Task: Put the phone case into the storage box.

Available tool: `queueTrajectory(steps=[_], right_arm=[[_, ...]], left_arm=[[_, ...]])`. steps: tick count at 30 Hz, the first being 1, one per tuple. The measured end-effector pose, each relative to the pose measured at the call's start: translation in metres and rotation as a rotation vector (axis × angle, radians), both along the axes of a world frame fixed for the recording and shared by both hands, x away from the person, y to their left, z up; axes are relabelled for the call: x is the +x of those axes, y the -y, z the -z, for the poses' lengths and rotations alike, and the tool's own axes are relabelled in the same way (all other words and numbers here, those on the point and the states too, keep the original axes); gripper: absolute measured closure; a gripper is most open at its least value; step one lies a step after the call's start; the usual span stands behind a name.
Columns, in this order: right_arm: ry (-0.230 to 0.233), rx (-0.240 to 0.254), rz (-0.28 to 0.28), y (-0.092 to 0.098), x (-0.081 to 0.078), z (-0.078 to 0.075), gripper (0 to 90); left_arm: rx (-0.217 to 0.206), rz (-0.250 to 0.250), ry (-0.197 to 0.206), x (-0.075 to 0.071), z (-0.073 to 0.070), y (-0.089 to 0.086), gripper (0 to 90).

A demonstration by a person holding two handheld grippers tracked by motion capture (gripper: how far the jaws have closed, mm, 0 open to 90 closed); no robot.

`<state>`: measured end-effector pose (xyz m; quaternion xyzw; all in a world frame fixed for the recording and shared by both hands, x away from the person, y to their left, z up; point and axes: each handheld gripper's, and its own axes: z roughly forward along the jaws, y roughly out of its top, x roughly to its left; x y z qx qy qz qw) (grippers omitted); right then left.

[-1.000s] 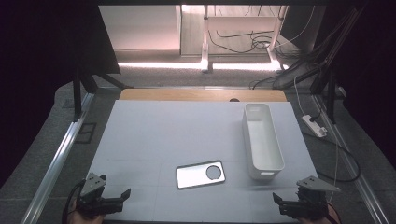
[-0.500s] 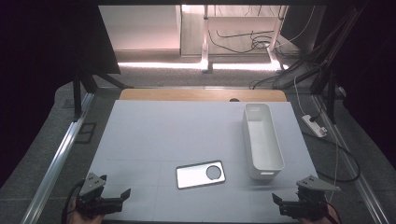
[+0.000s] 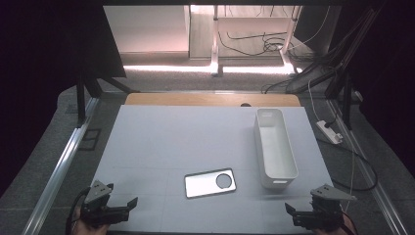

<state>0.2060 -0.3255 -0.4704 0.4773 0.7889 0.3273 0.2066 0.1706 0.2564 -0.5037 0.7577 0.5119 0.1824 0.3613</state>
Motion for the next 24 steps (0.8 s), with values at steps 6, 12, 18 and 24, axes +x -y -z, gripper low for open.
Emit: queueTrajectory(steps=[6, 12, 18, 24], right_arm=[[-0.003, 0.0, 0.0, 0.0, 0.0, 0.0, 0.0], [-0.002, -0.003, 0.0, -0.001, 0.001, 0.0, 0.0], [-0.002, -0.005, 0.0, -0.001, 0.001, 0.0, 0.0], [0.001, -0.01, -0.001, -0.002, 0.001, 0.0, 0.0]], left_arm=[[-0.026, 0.027, 0.01, 0.004, -0.001, 0.003, 0.0], [-0.035, 0.073, 0.001, 0.01, -0.001, 0.004, 0.0], [-0.069, 0.129, -0.009, 0.017, -0.001, 0.006, 0.0], [-0.067, 0.147, -0.015, 0.024, -0.002, 0.012, 0.0]])
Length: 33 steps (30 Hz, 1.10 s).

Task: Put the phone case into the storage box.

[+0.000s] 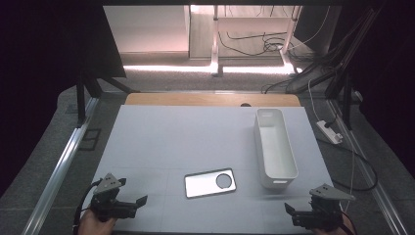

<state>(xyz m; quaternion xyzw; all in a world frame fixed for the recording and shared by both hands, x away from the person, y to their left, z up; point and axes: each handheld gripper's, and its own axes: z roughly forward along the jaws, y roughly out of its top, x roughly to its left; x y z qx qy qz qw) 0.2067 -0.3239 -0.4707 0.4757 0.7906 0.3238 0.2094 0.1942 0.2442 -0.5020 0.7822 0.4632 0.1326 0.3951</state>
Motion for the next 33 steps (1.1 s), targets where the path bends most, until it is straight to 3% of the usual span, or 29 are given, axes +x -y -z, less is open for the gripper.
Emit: queueTrajectory(steps=[11, 20, 33], right_arm=[[0.002, 0.002, -0.006, 0.0, 0.0, 0.0, 0.0], [-0.002, -0.002, -0.009, -0.001, 0.0, 0.0, 0.0], [-0.003, -0.003, -0.013, -0.001, 0.0, 0.0, 0.0]], left_arm=[[-0.016, 0.048, 0.016, 0.013, -0.007, 0.016, 0.0], [0.019, 0.099, 0.005, 0.026, -0.009, 0.029, 0.0], [0.027, 0.152, -0.008, 0.04, -0.012, 0.049, 0.0]])
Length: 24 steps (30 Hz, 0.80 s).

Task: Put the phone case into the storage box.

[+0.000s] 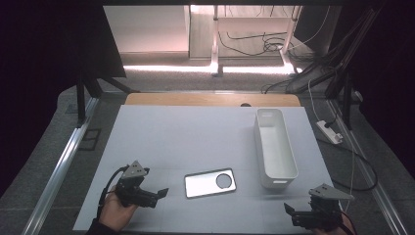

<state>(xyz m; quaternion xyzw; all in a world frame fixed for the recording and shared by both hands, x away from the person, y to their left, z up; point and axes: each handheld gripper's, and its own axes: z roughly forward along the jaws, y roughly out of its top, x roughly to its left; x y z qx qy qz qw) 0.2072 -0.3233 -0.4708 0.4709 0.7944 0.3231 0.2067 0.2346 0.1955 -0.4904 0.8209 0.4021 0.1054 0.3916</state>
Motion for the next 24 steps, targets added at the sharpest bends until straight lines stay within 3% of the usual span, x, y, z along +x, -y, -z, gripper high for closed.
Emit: queueTrajectory(steps=[10, 24], right_arm=[[-0.003, -0.001, -0.002, 0.0, 0.0, 0.0, 0.0], [-0.006, -0.005, -0.005, -0.001, 0.001, 0.001, 0.0]], left_arm=[[0.001, 0.025, -0.003, 0.01, -0.004, 0.011, 0.0], [0.046, 0.093, -0.003, 0.03, -0.009, 0.037, 0.1]])
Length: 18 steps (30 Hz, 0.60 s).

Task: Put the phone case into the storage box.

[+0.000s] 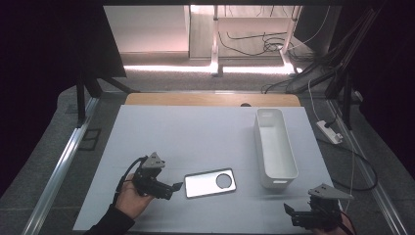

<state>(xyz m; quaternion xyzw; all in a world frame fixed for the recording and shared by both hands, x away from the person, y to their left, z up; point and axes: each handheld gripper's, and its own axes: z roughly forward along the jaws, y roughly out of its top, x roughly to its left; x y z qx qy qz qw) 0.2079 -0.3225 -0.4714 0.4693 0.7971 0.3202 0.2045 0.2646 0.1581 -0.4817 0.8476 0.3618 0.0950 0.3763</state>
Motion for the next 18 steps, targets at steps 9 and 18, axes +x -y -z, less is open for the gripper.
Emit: queueTrajectory(steps=[9, 18], right_arm=[[-0.002, -0.002, -0.002, 0.0, 0.0, 0.0, 0.0], [-0.006, -0.004, -0.004, 0.0, 0.0, 0.0, 0.0]], left_arm=[[0.003, 0.045, -0.004, 0.012, 0.0, 0.015, 0.0], [0.003, 0.09, -0.015, 0.021, 0.002, 0.033, 0.0]])
